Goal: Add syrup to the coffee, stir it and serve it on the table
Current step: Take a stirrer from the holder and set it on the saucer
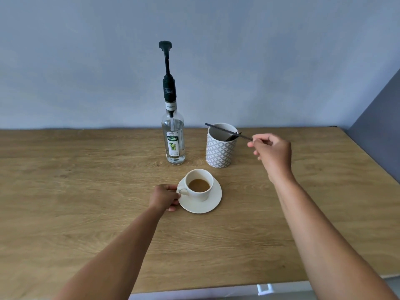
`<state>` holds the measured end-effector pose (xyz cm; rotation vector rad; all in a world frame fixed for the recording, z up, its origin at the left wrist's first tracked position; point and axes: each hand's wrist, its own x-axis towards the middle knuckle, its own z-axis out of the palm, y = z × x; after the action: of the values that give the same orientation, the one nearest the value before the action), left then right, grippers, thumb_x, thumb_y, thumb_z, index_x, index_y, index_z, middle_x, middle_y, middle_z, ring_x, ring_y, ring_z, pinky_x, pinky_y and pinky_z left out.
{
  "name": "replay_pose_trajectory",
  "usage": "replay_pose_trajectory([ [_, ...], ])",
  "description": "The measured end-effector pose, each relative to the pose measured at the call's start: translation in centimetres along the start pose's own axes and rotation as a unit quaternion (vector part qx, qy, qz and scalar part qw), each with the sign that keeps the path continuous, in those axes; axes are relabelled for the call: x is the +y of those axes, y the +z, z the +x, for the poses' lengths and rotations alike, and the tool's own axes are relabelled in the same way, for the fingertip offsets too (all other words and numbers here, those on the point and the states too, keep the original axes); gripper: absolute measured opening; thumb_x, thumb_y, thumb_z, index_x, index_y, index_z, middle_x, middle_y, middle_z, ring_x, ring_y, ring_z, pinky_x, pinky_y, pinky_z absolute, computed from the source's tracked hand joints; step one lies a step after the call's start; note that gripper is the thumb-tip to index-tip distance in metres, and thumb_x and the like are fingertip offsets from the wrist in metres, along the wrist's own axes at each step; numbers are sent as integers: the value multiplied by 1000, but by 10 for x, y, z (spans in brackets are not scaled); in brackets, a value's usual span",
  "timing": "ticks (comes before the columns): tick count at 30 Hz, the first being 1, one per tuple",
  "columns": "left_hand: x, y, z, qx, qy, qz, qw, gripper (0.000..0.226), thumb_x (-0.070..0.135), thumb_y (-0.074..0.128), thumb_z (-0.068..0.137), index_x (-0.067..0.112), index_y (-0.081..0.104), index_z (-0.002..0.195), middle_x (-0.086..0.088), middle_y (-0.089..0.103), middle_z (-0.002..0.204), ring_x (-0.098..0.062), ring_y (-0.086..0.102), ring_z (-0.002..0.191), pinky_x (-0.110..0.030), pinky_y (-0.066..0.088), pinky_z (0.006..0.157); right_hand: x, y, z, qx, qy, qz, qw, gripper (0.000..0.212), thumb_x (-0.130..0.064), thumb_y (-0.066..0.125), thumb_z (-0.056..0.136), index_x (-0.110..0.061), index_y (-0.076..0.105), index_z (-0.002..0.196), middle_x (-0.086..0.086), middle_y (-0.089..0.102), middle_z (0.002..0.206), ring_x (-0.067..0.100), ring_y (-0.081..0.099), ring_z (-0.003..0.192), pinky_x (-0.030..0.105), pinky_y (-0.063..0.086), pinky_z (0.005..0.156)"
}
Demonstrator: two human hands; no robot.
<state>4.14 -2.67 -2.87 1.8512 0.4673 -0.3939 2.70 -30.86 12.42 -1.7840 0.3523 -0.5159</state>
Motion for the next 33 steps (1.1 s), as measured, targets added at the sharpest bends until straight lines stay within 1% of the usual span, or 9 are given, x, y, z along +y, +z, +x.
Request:
replay_pose_trajectory([
  [2,0,0,0,-3,1,-2,1000,29,0,66,83,11,70,110,-10,73,78,-16,67,61,-30,57,50,20,-6,-15,-13,51,73,996,19,-6,61,85,-21,74,84,1,78,74,5,57,52,19,48,48],
  [4,1,0,-1,-4,1,-3,1000,29,-1,66,83,10,70,110,-10,72,77,-16,67,60,-29,56,47,42,-7,-31,-23,93,96,991,22,-2,61,86,-20,74,89,1,78,73,5,59,53,17,49,47],
  [9,1,0,-1,0,3,-5,1000,29,-2,66,83,8,70,110,-12,72,77,-17,66,59,-30,59,50,97,6,-64,-35,180,47,982,21,-1,61,87,-15,74,95,1,77,69,9,63,57,23,50,52],
  [12,1,1,-1,3,2,-7,1000,29,-2,66,83,9,71,109,-12,72,77,-18,66,60,-30,58,50,118,18,-78,-19,211,7,977,17,-8,63,85,-18,76,84,-2,76,66,9,65,57,25,50,51],
  [18,1,1,-2,2,0,-10,1000,30,-2,67,83,9,70,110,-12,72,77,-19,66,60,-31,58,51,127,36,-93,-60,195,-125,971,18,-19,66,84,-20,72,67,-6,72,62,15,68,62,31,54,63],
  [22,2,1,-2,3,-3,-10,1000,30,-1,67,83,9,70,111,-14,73,83,-21,67,65,-33,57,53,122,46,-91,-114,183,-203,955,13,-27,68,84,-21,74,75,-2,73,74,19,67,74,26,47,66],
  [25,1,1,-1,3,-1,-13,1000,30,-2,66,83,9,71,110,-14,72,80,-20,66,62,-32,57,53,119,51,-89,-132,194,-207,950,12,-27,68,84,-20,76,77,0,74,77,20,67,76,26,46,66],
  [30,0,2,1,4,2,-20,1000,33,-4,64,81,10,68,111,-11,69,76,-20,63,56,-30,56,48,115,54,-89,-141,192,-201,950,13,-22,68,82,-22,75,72,-3,72,71,17,66,72,25,42,61],
  [33,-1,2,2,10,3,-23,1000,35,-3,65,80,12,64,111,-13,69,76,-20,63,54,-29,53,46,115,53,-88,-147,191,-200,950,13,-21,69,82,-23,74,70,-4,72,72,16,66,72,25,43,62],
])
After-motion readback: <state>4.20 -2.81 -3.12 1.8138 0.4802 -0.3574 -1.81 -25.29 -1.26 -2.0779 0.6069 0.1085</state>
